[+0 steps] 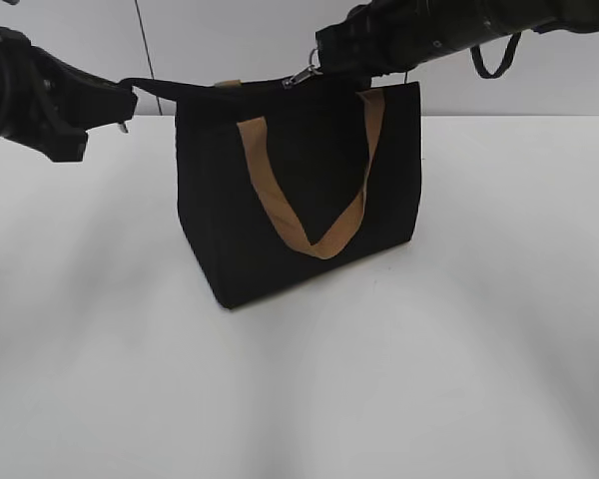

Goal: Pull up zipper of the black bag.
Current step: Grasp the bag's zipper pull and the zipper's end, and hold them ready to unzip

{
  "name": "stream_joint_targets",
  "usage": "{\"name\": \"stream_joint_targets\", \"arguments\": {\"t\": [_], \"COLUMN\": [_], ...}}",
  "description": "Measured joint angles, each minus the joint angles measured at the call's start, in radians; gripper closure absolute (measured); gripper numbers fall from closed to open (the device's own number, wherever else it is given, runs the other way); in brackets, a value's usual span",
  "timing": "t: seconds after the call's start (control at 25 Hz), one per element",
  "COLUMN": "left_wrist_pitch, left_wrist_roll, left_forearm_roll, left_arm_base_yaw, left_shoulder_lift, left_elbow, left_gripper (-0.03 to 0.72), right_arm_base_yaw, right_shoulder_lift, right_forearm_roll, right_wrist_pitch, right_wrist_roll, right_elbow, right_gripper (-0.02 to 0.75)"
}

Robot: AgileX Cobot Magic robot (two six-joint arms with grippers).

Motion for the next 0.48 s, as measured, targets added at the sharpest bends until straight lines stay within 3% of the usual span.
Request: {"name": "stream_joint_targets", "arguments": {"t": [0.48], "left_wrist_pitch": [0.003], "left_wrist_roll": [-0.005], "left_forearm_roll": [0.003], "left_arm_base_yaw": [0.009], "left_shoulder_lift": [0.000], "left_elbow": [0.000], "left_gripper": [0.686], "right_arm_base_yaw": [-0.082], "right_shoulder_lift": [0.000], "right_forearm_roll": [-0.006], "right_wrist_pitch": [-0.015], "right_wrist_roll": [0.012], "right_elbow": [0.000], "right_gripper": [0.752]}}
